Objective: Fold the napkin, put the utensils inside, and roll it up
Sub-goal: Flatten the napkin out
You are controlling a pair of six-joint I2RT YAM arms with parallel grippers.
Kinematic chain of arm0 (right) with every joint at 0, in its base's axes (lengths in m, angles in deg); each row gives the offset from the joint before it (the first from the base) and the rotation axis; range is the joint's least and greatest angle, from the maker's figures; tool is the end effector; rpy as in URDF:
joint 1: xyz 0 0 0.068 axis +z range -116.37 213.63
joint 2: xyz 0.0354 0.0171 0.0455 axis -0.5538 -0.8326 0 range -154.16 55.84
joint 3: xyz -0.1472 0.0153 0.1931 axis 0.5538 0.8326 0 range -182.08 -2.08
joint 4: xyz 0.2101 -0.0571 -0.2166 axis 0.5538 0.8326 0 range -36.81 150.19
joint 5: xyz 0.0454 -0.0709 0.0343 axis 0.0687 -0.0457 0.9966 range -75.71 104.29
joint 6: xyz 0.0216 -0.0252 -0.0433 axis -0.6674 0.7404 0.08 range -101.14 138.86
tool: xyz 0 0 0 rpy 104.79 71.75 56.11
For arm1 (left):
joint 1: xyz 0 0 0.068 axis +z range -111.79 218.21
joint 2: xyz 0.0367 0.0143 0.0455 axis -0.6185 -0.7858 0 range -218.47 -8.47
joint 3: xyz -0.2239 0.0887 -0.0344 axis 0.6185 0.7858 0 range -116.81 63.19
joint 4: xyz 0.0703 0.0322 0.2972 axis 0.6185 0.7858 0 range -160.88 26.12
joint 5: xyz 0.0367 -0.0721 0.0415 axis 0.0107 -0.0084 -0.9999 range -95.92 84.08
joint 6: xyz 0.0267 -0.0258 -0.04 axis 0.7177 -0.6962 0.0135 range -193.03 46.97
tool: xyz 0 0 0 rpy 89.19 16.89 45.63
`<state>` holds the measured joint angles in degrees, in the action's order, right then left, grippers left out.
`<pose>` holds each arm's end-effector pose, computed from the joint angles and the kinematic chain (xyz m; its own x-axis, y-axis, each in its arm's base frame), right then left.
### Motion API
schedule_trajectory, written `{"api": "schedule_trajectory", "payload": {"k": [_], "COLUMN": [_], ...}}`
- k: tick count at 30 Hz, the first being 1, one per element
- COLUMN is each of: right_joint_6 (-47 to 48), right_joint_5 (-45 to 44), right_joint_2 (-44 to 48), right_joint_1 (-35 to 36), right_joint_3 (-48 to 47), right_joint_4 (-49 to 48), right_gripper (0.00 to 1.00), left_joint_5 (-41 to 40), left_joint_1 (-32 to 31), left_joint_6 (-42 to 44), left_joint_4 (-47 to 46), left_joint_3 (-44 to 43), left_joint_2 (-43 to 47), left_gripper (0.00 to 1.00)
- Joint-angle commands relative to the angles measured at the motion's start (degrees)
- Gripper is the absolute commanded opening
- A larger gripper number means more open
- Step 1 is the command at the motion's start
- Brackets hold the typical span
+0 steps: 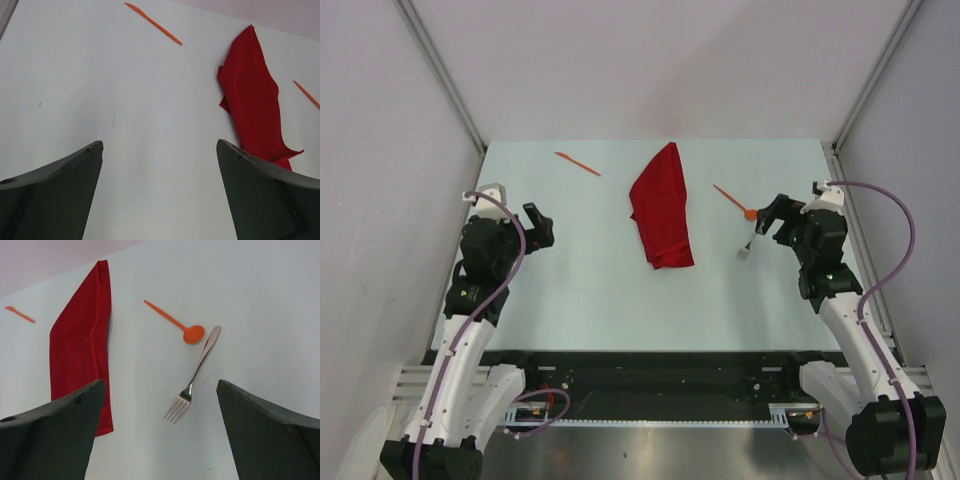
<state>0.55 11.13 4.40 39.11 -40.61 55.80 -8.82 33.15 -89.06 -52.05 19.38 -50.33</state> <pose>0.2791 0.0247 0.2594 -0.2663 0.2895 -0.9194 0.0433 0.9565 0.2886 0.2422 -0.0196 0.3070 -0.2889 -0.2513 -0.9238 -0.0416 0.9673 -0.2502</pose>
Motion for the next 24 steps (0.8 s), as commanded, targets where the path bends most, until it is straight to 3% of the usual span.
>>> {"api": "schedule_trajectory", "payload": {"k": [1,3,4,6,11,13,16,18,24], "right_joint_6": [-0.6,-0.8,-0.9,-1.1,-1.8,-1.8,-1.9,-2.3,-2.9], "right_joint_5": [2.5,2.5,2.5,4.1,5.1,5.4,5.1,4.3,6.1], "right_joint_2": [-1.1,-1.8,-2.1,-2.5,-3.4,-4.1,-4.2,-4.0,-3.5], "right_joint_1": [-0.2,-0.2,-0.2,-0.2,-0.2,-0.3,-0.5,-0.6,-1.1], "right_joint_3": [-2.2,-2.0,-2.0,-1.7,-0.7,-1.1,-1.7,-1.8,-1.0], "right_joint_4": [0.0,0.1,0.1,0.3,-0.6,0.2,2.0,2.9,4.0], "right_gripper": [1.00,1.00,1.00,1.00,1.00,1.00,1.00,1.00,1.00], "left_joint_5": [-1.3,0.9,5.2,4.6,-9.5,-11.6,-14.7,-12.5,-7.8], "left_joint_1": [0.4,0.4,0.2,-1.5,-18.8,-25.9,-34.5,-38.4,-45.6], "left_joint_6": [-0.2,1.3,2.6,4.0,5.1,4.9,5.5,6.2,14.1], "left_joint_4": [-0.6,-2.0,-2.2,-2.0,1.5,1.0,-3.2,-4.9,-10.5], "left_joint_3": [-1.0,0.0,0.6,0.4,-3.6,-4.3,-4.9,-6.5,-17.4], "left_joint_2": [0.6,0.5,0.1,-0.6,-7.0,-9.2,-15.3,-21.9,-40.5], "left_gripper": [1.00,1.00,0.91,0.86,0.87,0.87,0.87,0.87,0.82]}}
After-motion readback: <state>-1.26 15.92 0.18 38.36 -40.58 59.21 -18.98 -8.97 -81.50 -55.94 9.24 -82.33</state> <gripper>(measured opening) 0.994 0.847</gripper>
